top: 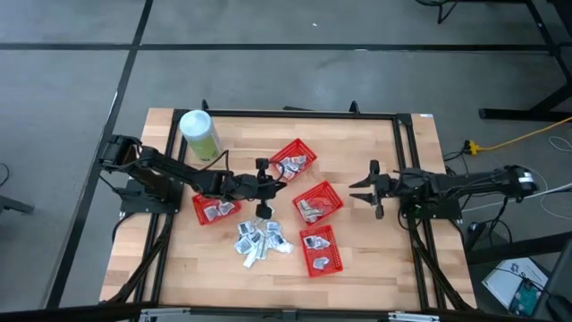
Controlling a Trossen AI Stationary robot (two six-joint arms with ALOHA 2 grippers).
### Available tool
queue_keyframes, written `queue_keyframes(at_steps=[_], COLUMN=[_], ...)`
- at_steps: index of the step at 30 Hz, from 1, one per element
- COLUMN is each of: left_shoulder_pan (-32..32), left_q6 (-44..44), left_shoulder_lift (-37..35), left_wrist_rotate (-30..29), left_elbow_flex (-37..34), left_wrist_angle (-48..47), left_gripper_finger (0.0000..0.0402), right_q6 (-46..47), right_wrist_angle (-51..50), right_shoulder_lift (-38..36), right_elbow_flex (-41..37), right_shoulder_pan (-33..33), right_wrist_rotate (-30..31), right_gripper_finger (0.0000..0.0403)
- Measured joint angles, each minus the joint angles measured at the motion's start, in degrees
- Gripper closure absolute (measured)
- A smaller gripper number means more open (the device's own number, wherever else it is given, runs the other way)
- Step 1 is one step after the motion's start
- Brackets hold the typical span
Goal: Pick & Place First Aid Supplies
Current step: Put the green bandage into the red container
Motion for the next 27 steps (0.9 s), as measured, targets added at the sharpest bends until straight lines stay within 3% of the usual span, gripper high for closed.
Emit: queue_keyframes(at_steps=[4,9,25,27], left_shoulder_pan=[0.67,0.97,-2.56,-3.29], left_q6=[0.01,-0.01,-6.68,-7.64], left_shoulder_lift=[0.00,0.00,-0.02,-0.55], left_wrist_rotate=[0.07,0.38,0.32,0.37], left_elbow_flex=[0.00,0.00,0.00,-0.01], left_wrist_angle=[-0.02,-0.70,-15.41,-18.60], left_gripper_finger=[0.0395,0.0397,0.0396,0.0396], right_q6=[-1.26,-6.27,-0.38,0.69], right_wrist_angle=[-9.27,-9.18,-10.35,-10.77], right_shoulder_lift=[-8.31,-13.32,-13.61,-13.67], right_elbow_flex=[0.00,0.19,0.35,0.35], right_shoulder_pan=[-0.23,-0.72,-4.97,-5.34], right_wrist_rotate=[4.41,4.20,1.78,-1.08], right_gripper_finger=[0.0276,0.0276,0.0276,0.0276])
